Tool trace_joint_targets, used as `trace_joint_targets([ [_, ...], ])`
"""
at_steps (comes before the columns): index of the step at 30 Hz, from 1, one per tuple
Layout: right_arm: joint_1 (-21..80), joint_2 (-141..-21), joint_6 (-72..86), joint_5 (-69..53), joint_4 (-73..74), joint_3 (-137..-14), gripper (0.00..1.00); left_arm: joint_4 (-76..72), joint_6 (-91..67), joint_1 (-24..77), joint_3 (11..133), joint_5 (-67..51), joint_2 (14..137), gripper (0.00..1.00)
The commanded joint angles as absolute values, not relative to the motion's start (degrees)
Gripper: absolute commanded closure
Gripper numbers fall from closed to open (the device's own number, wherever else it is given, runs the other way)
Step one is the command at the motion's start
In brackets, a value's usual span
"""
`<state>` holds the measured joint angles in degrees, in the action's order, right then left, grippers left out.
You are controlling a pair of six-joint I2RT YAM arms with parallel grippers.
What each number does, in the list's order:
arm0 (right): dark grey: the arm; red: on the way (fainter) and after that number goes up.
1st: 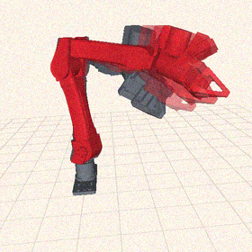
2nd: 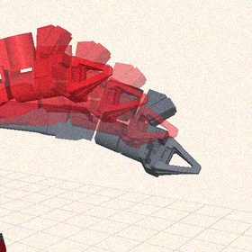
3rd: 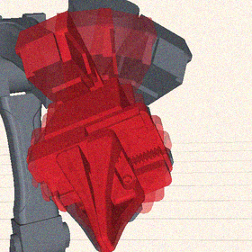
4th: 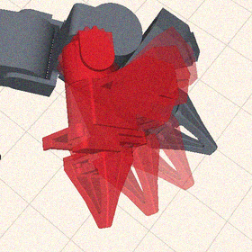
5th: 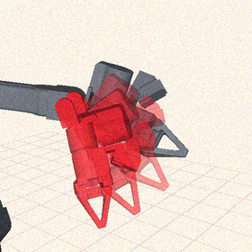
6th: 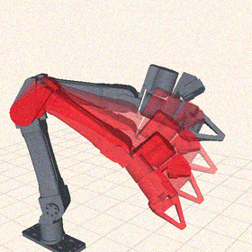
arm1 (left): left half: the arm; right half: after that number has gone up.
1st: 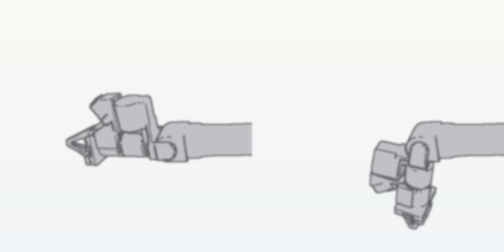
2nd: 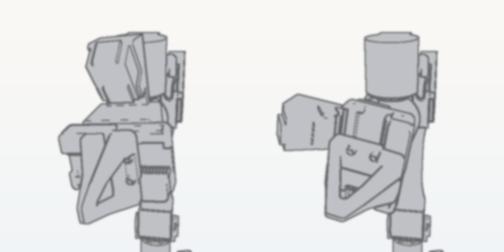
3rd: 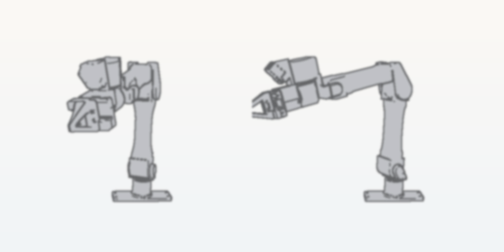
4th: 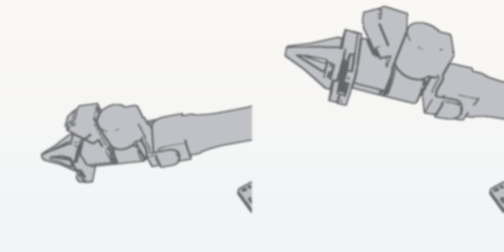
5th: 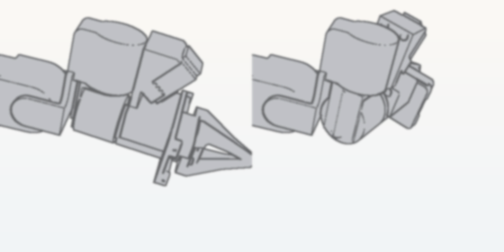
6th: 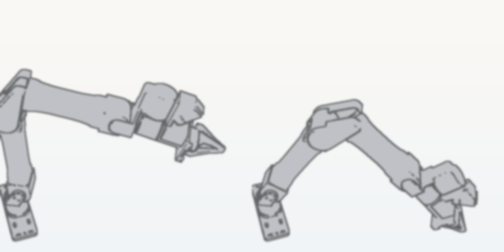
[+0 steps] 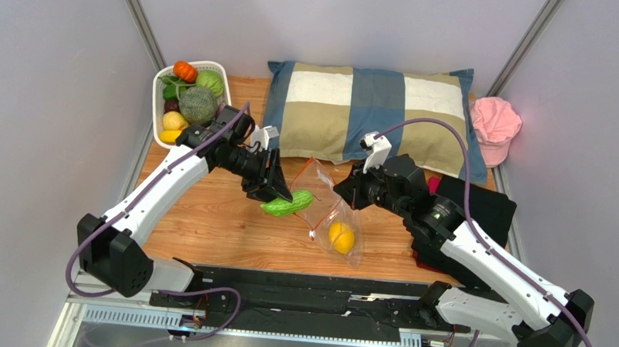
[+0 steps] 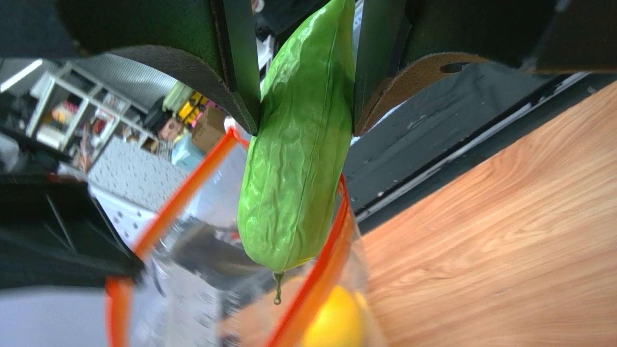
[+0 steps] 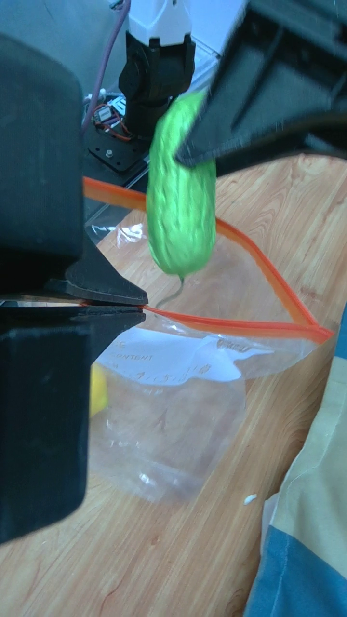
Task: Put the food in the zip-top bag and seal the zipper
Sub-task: Place the fake vegetable in the zipper food storage bag, then pick up the fake fruit from the bin.
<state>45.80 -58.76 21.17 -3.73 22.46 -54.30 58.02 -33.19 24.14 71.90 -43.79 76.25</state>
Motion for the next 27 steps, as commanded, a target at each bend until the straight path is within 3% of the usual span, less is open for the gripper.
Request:
trace_joint_targets([
  [1, 47.7, -56.3, 20.4, -2.6, 20.6, -57.5, 1.0, 64.1, -37.6, 24.2, 79.3, -32.8, 78.4, 1.0],
  [6, 49.0, -57.6, 22.0, -2.9, 18.8, -55.6, 1.0, 61.8, -40.2, 25.3, 82.9, -33.0, 81.7, 0.98],
  [9, 49.0, -59.7, 23.6, -3.2, 17.6, -56.0, 1.0, 59.0, -42.3, 26.7, 84.8, -31.7, 83.8, 0.92],
  [12, 49.0, -61.3, 25.6, -1.4, 16.5, -57.2, 1.0, 56.6, -45.0, 28.6, 84.7, -28.7, 84.9, 0.77],
  [15, 48.8, -62.2, 27.8, -0.1, 16.4, -58.4, 1.0, 54.0, -46.7, 29.7, 83.9, -26.4, 84.7, 0.37],
  [16, 48.9, -62.3, 29.3, -0.1, 16.6, -58.6, 1.0, 53.1, -47.0, 29.7, 83.2, -26.4, 84.4, 0.11],
  [17, 48.5, -62.4, 29.9, -0.1, 17.0, -58.6, 1.0, 52.1, -46.2, 29.7, 83.1, -25.9, 83.4, 0.01],
  [24, 46.3, -60.7, 32.9, 4.4, 19.9, -56.9, 1.0, 42.6, -31.0, 23.2, 79.3, -23.8, 70.4, 0.01],
  [27, 45.5, -59.7, 33.4, 4.3, 20.3, -55.6, 1.0, 38.6, -14.0, 11.0, 77.3, -30.0, 65.3, 0.01],
])
